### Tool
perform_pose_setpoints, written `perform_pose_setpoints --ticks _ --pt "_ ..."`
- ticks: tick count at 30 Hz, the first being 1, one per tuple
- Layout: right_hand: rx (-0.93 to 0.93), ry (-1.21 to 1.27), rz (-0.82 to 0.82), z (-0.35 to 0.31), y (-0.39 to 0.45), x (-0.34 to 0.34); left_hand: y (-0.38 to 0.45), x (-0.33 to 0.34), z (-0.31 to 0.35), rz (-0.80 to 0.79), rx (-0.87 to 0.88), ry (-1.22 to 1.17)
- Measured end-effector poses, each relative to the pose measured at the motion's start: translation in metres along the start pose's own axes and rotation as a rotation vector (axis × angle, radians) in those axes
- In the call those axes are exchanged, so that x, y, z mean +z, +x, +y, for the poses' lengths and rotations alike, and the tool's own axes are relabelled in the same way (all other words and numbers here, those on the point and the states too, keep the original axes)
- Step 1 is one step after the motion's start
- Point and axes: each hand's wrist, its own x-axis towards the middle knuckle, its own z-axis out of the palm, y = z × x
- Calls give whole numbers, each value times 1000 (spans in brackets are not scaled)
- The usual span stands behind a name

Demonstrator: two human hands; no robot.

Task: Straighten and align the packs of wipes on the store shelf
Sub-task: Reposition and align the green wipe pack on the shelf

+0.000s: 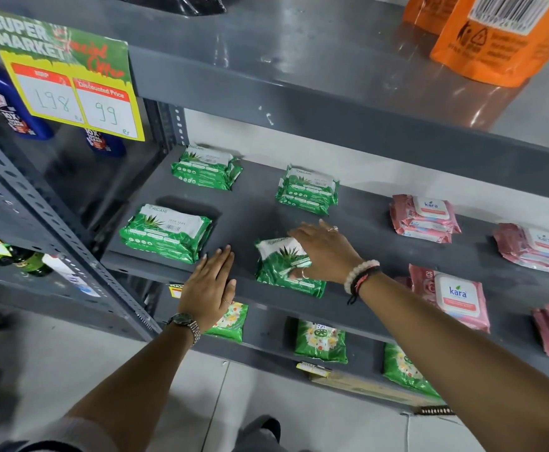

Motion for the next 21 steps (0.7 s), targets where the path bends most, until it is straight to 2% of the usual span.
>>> perform_pose_setpoints --ticks 5,16,19,21 --pt "143 77 134 -11 -5 5 -1 -1 1 6 -5 -35" --pt "217 31 219 -25 -18 15 0 -3 3 -21 -1 -49" --pt "229 110 204 -22 -24 12 -1 -3 2 -24 9 -75" --pt "262 173 237 -13 -34 9 -1 -4 4 35 -39 -180"
